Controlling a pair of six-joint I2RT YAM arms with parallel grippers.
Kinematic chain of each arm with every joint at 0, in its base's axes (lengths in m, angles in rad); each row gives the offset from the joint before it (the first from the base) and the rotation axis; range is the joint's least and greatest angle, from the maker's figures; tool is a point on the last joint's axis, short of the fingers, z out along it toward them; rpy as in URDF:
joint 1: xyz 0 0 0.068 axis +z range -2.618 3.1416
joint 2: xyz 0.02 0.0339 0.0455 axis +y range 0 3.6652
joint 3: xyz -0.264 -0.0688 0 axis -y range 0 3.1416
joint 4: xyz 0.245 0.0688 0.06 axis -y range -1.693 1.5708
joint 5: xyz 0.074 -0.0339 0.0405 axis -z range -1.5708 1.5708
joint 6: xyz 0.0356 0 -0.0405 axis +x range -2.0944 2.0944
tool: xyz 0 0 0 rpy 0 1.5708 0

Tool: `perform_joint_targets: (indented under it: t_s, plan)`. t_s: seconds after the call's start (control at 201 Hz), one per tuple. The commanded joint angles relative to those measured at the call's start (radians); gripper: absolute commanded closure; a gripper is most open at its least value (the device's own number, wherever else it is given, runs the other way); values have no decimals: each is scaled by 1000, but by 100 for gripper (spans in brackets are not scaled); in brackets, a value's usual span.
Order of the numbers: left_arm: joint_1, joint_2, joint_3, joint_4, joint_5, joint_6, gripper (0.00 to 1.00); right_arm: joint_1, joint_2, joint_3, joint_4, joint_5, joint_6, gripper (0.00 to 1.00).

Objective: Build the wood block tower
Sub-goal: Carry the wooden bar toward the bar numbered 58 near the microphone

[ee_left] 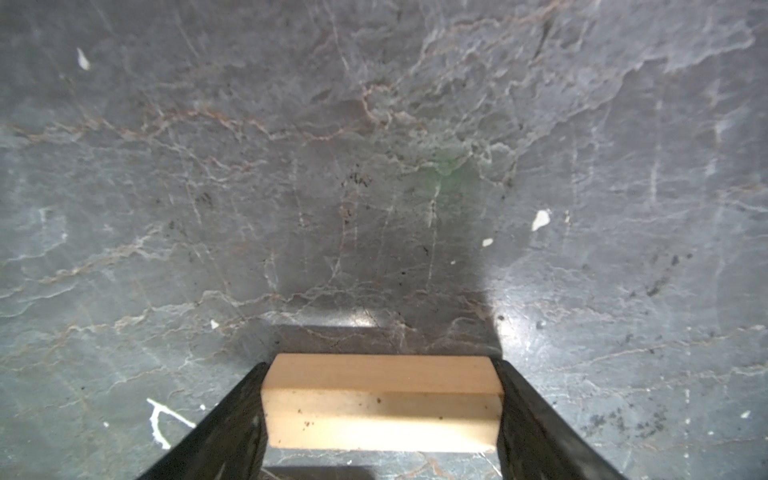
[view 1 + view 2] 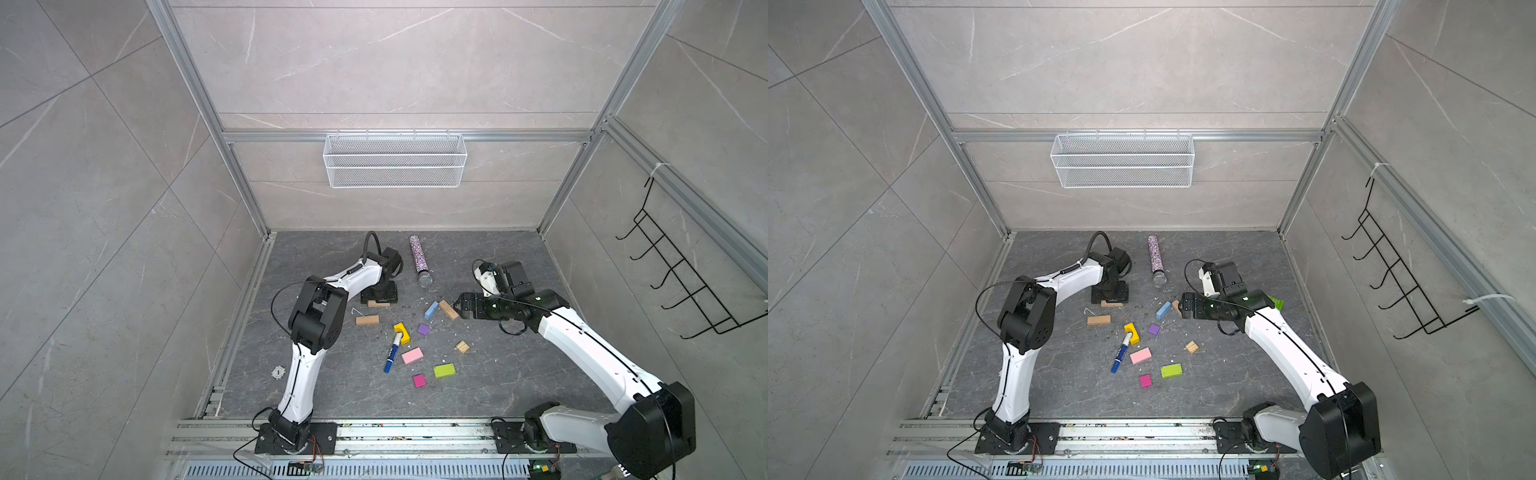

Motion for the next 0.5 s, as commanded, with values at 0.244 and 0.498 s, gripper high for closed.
perform_joint_targets:
  t_s: [0.244, 0.498]
  plan:
    - [27, -117, -130, -23, -29, -26, 34, 6, -5, -6, 6, -35, -9, 1]
    - [41, -170, -212, 1, -18, -39, 34, 16, -19, -25, 64, -137, -14, 1]
